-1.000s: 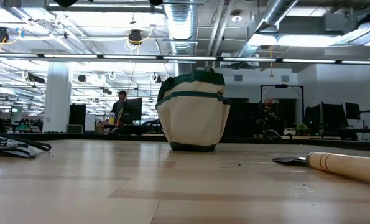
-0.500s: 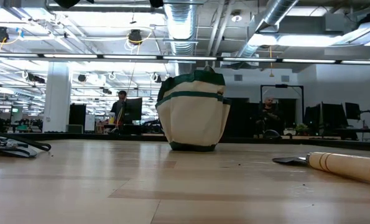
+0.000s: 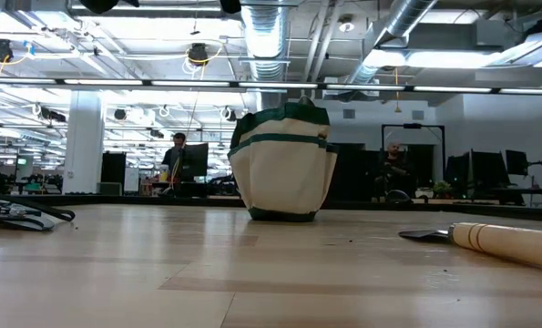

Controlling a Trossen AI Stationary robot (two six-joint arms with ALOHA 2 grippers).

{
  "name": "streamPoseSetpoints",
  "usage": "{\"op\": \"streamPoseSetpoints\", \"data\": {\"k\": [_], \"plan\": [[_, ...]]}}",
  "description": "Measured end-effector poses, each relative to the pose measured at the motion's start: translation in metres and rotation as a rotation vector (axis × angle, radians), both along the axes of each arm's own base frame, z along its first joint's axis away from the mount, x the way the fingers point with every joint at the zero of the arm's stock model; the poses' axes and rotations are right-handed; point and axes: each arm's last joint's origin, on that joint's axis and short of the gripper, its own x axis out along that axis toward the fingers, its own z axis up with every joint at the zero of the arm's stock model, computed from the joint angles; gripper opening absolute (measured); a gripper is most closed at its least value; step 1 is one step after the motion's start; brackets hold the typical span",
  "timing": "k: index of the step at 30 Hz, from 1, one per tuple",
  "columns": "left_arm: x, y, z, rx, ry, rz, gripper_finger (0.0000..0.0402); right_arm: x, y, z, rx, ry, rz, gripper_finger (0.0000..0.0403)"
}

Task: Pick & Place Garden tools in Gardening bag
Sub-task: Put the brown trowel into the green gardening bag

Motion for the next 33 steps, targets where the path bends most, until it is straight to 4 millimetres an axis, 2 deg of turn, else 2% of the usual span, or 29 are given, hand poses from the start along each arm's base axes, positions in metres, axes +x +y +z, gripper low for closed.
{"op": "streamPoseSetpoints", "data": {"k": [8, 18, 24, 29, 33], "plan": [[0.0, 0.001, 0.0, 0.013, -0.001, -0.003, 0.0045, -0.001, -0.003, -0.002, 0.028, 0.027, 0.004, 0.0063], [0.001, 0.001, -0.002, 0.004, 0.018, 0.0, 0.0043, -0.002, -0.003, -0.006, 0.021, 0.08, 0.004, 0.0076], [0.002, 0.001, -0.006, -0.008, 0.05, 0.004, 0.0043, -0.011, -0.004, -0.009, -0.045, 0.155, 0.007, 0.0145], [0.002, 0.002, -0.004, -0.036, 0.044, 0.003, 0.0043, -0.027, -0.012, -0.005, -0.046, 0.217, -0.005, 0.0212], [0.0, 0.002, -0.002, -0.036, 0.047, 0.003, 0.0043, -0.043, -0.014, 0.0, -0.039, 0.245, -0.011, 0.0235]]}}
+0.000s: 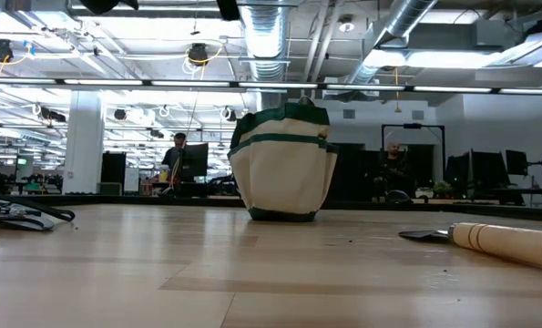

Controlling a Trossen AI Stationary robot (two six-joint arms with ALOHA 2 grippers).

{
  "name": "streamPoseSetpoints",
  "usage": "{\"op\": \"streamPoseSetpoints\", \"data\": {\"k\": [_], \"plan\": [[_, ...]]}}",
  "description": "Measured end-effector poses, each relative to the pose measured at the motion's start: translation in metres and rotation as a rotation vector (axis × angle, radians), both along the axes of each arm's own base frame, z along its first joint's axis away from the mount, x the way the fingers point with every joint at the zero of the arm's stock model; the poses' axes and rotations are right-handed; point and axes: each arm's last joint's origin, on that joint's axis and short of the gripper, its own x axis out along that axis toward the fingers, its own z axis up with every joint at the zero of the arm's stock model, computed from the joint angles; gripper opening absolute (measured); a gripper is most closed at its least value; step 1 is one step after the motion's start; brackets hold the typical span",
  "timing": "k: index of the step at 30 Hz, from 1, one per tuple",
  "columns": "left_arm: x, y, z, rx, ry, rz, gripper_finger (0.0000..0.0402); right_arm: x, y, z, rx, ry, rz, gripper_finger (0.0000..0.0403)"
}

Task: Pick & Place Garden tools in Gardening bag
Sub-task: Put the brown trowel into the green gardening bag

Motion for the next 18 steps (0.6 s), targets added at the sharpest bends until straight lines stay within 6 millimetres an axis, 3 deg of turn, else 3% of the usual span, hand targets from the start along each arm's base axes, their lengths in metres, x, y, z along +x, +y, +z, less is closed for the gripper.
{"op": "streamPoseSetpoints", "data": {"k": [8, 18], "plan": [[-0.003, 0.0, 0.004, -0.052, -0.013, -0.018, 0.0043, -0.035, -0.001, 0.005, -0.012, 0.116, 0.004, 0.0221], [-0.004, 0.014, 0.004, -0.546, 0.014, -0.264, 0.0043, -0.057, 0.036, 0.013, -0.304, 0.079, 0.268, 0.0192]]}}
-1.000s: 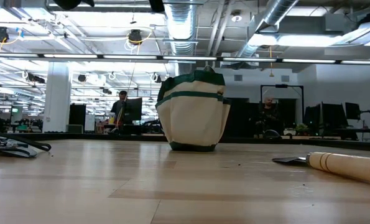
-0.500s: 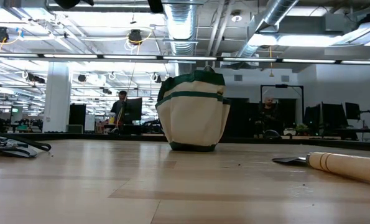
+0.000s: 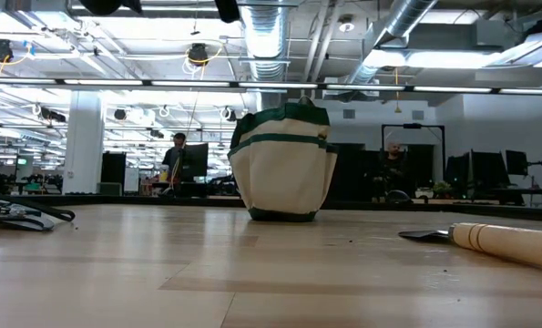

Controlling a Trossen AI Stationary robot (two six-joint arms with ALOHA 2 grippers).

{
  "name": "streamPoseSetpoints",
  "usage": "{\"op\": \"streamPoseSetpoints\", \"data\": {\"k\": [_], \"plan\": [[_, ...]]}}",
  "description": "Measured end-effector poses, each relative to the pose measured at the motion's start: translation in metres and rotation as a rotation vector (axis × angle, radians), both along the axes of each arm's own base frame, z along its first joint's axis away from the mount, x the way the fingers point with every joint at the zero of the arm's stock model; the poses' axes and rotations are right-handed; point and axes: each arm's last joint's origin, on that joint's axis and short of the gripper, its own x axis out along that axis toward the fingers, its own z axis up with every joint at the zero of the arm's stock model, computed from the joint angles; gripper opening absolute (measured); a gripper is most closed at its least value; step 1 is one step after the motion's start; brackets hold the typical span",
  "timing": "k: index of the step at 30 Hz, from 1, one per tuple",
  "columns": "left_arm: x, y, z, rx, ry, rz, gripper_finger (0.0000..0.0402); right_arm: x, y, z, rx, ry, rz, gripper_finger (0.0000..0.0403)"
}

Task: Pick & Place Garden tools in Gardening bag
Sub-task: Put the brown trowel into the green gardening bag

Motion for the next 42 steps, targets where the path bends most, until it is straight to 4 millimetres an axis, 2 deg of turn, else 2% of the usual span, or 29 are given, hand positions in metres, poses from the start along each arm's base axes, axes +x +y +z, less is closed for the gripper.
{"op": "streamPoseSetpoints", "data": {"k": [6, 11, 15, 18, 22, 28, 38, 42], "plan": [[0.0, 0.002, 0.0, -0.167, 0.023, -0.123, 0.0043, 0.005, 0.017, -0.005, -0.266, -0.027, -0.025, 0.0187], [0.0, 0.002, -0.001, -0.26, 0.039, -0.183, 0.0043, 0.013, 0.025, -0.01, -0.519, -0.039, 0.013, 0.0216], [0.0, 0.001, -0.001, -0.323, 0.055, -0.236, 0.0043, 0.019, 0.025, -0.01, -0.687, -0.049, -0.045, 0.0242], [0.0, 0.001, -0.001, -0.361, 0.068, -0.275, 0.0043, 0.029, 0.024, -0.011, -0.727, -0.063, -0.12, 0.025], [0.0, 0.0, -0.001, -0.401, 0.08, -0.311, 0.0043, 0.033, 0.024, -0.011, -0.773, -0.065, -0.157, 0.0249], [0.0, 0.002, -0.001, -0.46, 0.089, -0.326, 0.0043, 0.033, 0.027, -0.013, -0.843, -0.043, -0.171, 0.0249], [0.002, 0.002, -0.007, -0.575, 0.162, -0.345, 0.0046, 0.034, 0.022, -0.013, -0.896, -0.022, -0.204, 0.0249], [0.002, 0.002, -0.009, -0.63, 0.191, -0.351, 0.0048, 0.041, 0.024, -0.021, -0.91, 0.006, -0.184, 0.0249]]}}
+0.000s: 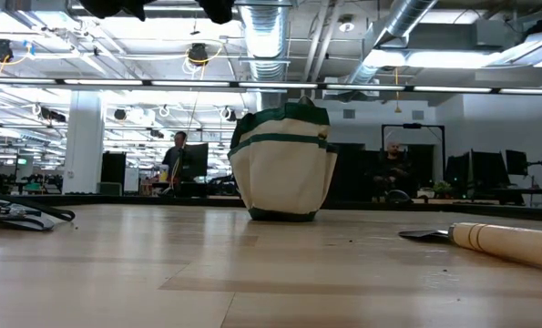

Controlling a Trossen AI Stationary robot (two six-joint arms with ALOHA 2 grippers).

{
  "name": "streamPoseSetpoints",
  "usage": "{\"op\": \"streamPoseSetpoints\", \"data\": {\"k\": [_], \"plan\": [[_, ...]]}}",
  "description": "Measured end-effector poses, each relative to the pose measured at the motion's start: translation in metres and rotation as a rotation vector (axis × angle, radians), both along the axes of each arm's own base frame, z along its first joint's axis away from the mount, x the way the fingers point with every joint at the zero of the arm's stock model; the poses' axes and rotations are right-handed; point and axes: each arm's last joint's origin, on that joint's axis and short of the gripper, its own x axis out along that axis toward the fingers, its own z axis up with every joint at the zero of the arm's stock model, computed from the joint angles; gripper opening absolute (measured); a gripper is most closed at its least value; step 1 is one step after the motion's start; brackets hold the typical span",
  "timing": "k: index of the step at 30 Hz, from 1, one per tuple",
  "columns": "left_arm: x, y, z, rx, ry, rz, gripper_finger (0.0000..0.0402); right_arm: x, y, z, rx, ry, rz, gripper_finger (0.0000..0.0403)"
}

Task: Pick & Place Garden tools in Gardening bag
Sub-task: Put the brown trowel into the green gardening bag

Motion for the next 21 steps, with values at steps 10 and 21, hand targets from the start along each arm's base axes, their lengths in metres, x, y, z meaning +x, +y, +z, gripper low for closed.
{"op": "streamPoseSetpoints", "data": {"k": [10, 21], "plan": [[0.001, 0.001, -0.003, -0.068, 0.047, 0.001, 0.0049, 0.037, 0.003, -0.031, -0.124, 0.098, -0.132, 0.0249], [0.001, 0.001, -0.004, -0.069, 0.055, 0.009, 0.005, 0.036, 0.004, -0.008, -0.004, 0.002, -0.031, 0.0249]]}}
